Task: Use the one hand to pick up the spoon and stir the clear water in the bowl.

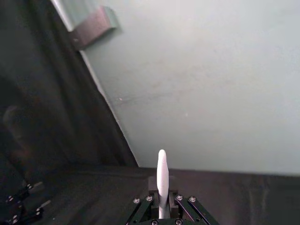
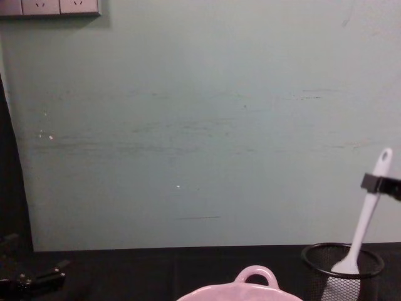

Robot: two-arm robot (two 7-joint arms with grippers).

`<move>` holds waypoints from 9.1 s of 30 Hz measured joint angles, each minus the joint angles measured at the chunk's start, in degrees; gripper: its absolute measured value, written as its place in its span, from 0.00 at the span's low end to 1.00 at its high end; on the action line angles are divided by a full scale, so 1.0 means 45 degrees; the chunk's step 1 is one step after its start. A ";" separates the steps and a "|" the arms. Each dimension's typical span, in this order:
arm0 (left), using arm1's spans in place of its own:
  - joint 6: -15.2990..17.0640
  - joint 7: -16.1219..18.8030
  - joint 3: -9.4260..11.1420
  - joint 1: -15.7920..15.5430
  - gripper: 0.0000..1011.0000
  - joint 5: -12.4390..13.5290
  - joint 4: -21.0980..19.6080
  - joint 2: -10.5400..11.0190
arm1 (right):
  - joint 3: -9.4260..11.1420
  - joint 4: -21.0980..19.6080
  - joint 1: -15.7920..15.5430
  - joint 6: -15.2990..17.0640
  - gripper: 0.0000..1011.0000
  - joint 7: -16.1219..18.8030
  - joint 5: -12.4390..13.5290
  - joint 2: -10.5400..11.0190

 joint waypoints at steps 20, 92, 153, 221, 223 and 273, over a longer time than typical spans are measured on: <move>-0.0001 0.0000 -0.0001 0.0000 0.99 0.0000 0.0000 0.0000 | 0.0000 -0.2940 0.0614 0.1134 0.11 -0.0430 -0.2686 0.1119; 0.0000 0.0000 0.0000 0.0000 0.99 0.0000 0.0000 0.0000 | -0.2755 -0.1410 0.0459 0.0014 0.11 0.1791 -0.4564 -0.1178; -0.0001 0.0000 0.0000 0.0000 0.99 0.0000 0.0000 0.0000 | -0.2331 0.0049 0.0714 -0.0502 0.11 0.1812 -0.4798 -0.2446; -0.0001 0.0000 0.0000 0.0000 0.99 0.0000 0.0000 0.0000 | -0.1092 0.0565 0.0605 -0.1062 0.11 0.0749 -0.5450 -0.2539; -0.0001 0.0000 0.0000 -0.0001 0.99 0.0000 0.0000 0.0000 | -0.1019 0.0470 0.0521 -0.1063 0.11 0.0746 -0.5450 -0.2463; 0.0000 0.0000 -0.0001 -0.0001 0.99 0.0000 0.0000 0.0000 | -0.1127 0.0457 0.0495 -0.1112 0.11 0.0629 -0.5601 -0.2678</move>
